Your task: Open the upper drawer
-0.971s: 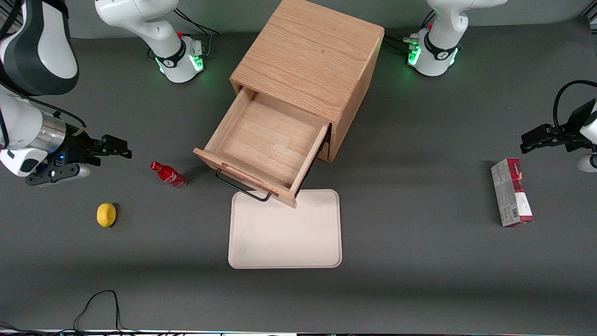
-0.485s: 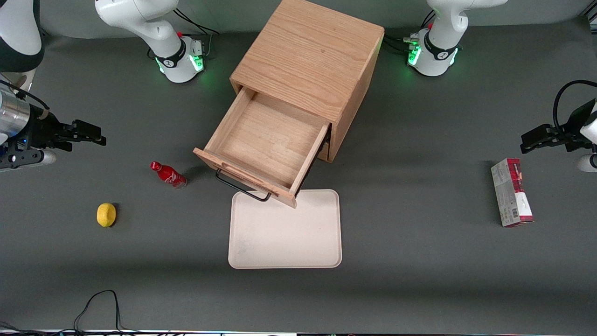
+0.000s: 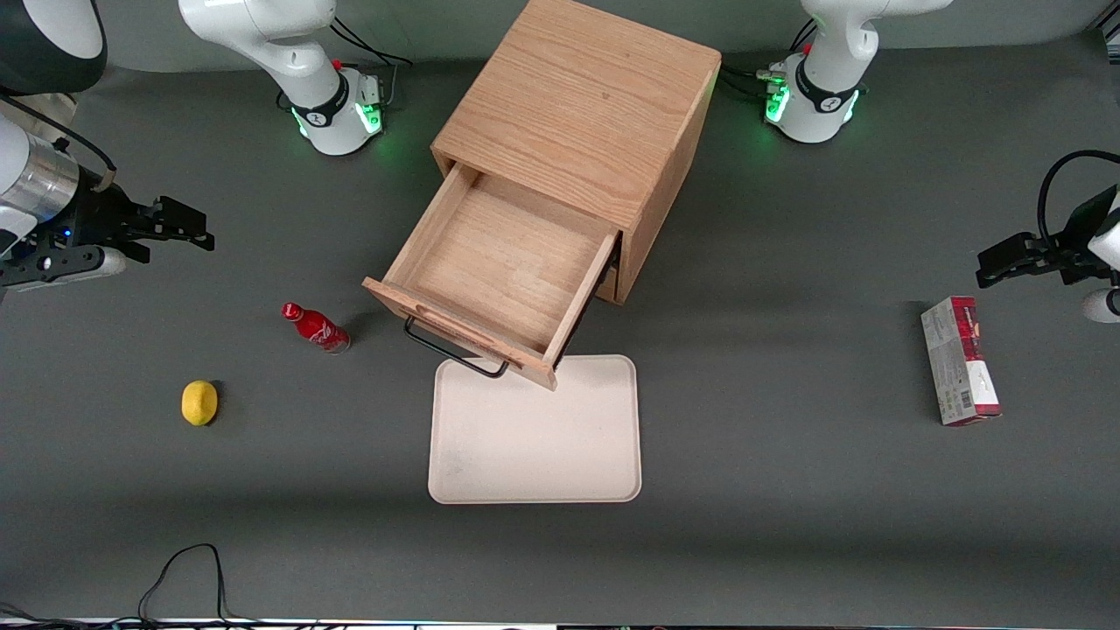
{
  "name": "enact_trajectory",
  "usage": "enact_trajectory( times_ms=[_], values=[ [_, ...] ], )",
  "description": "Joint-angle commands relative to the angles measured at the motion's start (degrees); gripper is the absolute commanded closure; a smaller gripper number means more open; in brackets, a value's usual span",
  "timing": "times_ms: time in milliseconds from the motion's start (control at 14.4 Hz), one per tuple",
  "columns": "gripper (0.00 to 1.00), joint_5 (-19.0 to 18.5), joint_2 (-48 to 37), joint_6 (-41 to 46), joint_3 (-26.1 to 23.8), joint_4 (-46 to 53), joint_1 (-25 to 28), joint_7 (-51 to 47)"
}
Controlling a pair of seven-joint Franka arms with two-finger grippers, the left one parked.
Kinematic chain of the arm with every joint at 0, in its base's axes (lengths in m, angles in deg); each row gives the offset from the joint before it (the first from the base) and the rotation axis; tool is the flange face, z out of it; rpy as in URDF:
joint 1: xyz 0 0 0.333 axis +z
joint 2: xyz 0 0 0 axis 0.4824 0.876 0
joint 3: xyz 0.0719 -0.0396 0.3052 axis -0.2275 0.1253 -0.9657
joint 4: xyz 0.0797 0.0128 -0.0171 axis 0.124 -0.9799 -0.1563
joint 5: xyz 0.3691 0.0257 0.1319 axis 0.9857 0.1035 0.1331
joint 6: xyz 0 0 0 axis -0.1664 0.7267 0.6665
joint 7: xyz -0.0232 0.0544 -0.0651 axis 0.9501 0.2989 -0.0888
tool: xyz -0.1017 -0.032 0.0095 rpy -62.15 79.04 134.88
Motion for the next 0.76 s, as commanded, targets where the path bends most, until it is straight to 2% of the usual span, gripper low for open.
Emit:
enact_trajectory(
  times_ms=[0,139,485,693],
  values=[
    [0.00,-1.81,-1.20,-1.39,-3.94,-0.70,-2.98,1.55],
    [0.00,-3.57,0.72,-0.96,-3.95,2.47,-2.11,1.47],
    [0.00,-3.31,2.84,-0.34,-0.45,5.90,1.58,0.67],
    [0.00,-3.05,2.93,0.80,0.10,6.52,1.41,0.59]
  ],
)
